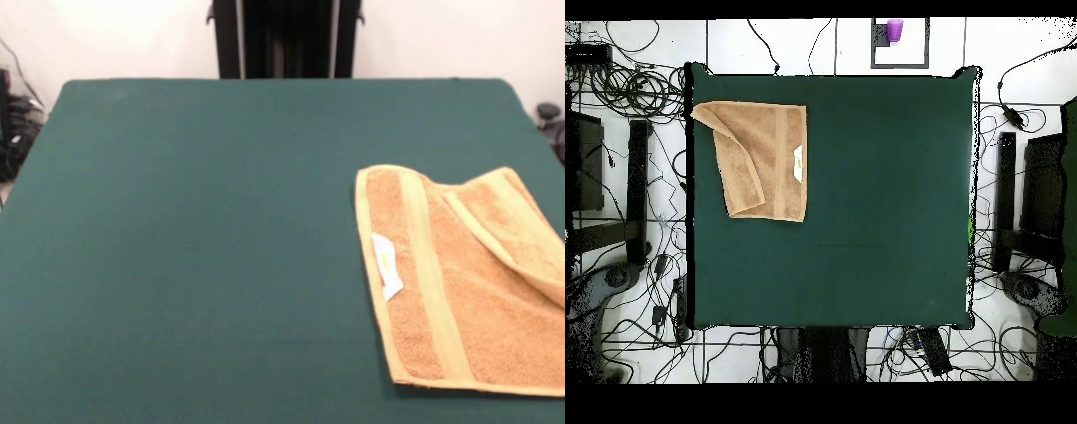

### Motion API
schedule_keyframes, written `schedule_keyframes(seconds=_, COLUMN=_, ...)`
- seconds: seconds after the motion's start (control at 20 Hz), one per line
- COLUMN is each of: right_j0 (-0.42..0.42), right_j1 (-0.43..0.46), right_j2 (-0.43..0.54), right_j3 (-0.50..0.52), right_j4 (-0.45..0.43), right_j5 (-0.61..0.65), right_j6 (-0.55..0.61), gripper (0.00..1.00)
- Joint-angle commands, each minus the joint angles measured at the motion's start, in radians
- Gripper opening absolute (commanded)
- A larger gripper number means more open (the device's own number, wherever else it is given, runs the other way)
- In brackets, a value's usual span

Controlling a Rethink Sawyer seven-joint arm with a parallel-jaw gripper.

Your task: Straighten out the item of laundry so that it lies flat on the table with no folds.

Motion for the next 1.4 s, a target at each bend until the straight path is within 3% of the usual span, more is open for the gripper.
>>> schedule_keyframes(seconds=0.05, right_j0=0.003, right_j1=-0.011, right_j2=-0.015, right_j3=0.009, right_j4=0.04, right_j5=0.062, right_j6=0.044, gripper=1.0)
schedule_keyframes(seconds=1.0, right_j0=0.02, right_j1=-0.023, right_j2=-0.021, right_j3=-0.007, right_j4=0.018, right_j5=0.128, right_j6=0.069, gripper=1.0)
schedule_keyframes(seconds=1.4, right_j0=-0.03, right_j1=-0.026, right_j2=0.012, right_j3=-0.167, right_j4=0.017, right_j5=0.351, right_j6=0.05, gripper=1.0)
